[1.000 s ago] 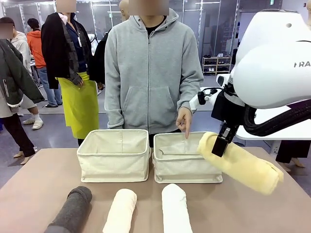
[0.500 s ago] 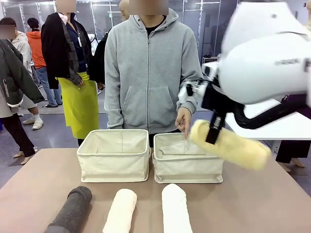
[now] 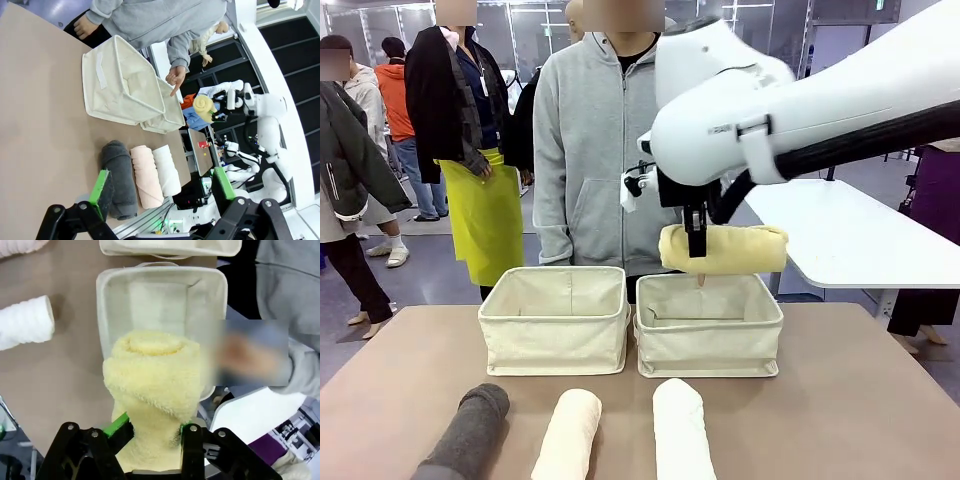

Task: Divide the towels into two baskets.
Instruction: Pick up one hotel-folded towel and place it in the Fabric basket indicated by the person.

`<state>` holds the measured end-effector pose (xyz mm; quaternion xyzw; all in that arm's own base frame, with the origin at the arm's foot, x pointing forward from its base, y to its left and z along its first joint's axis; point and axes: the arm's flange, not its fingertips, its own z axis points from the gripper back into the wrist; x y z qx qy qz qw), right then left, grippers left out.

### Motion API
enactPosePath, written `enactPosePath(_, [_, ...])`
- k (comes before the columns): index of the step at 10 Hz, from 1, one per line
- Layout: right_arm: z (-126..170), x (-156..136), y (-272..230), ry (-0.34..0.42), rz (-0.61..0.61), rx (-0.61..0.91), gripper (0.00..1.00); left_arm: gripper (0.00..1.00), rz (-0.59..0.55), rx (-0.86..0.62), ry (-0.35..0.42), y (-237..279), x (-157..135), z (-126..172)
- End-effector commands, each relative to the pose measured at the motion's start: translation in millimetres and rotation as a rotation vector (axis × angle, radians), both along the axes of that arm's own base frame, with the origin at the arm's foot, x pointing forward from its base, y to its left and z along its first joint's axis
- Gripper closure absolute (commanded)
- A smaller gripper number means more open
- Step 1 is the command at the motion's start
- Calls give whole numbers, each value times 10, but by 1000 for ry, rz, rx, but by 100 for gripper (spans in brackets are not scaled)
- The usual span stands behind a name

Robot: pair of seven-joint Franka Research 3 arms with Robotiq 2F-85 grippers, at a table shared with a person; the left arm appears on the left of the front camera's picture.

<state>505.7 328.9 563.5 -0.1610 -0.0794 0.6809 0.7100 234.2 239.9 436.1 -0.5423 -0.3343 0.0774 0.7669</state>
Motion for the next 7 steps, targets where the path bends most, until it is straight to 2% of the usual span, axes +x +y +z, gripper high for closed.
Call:
enactPosePath(1, [-60,247,43,69,14,-55,65,0,-3,-9,-20,16,-23,12])
enactPosePath(3, [-369,333,-65,170,-13,-15,65,0,-3,-9,-20,16,-23,12])
enactPosePath(4, [-523,366,-81,197,2,4,65,0,-3,-9,-20,16,-23,12])
enactPosePath(6, [-967,552,-51,184,103,-17,65,0,-3,-9,-20,16,-23,12])
enactPosePath(7, [-1140,673,-48,167,114,-5,65,0,-3,-9,-20,16,-23,12])
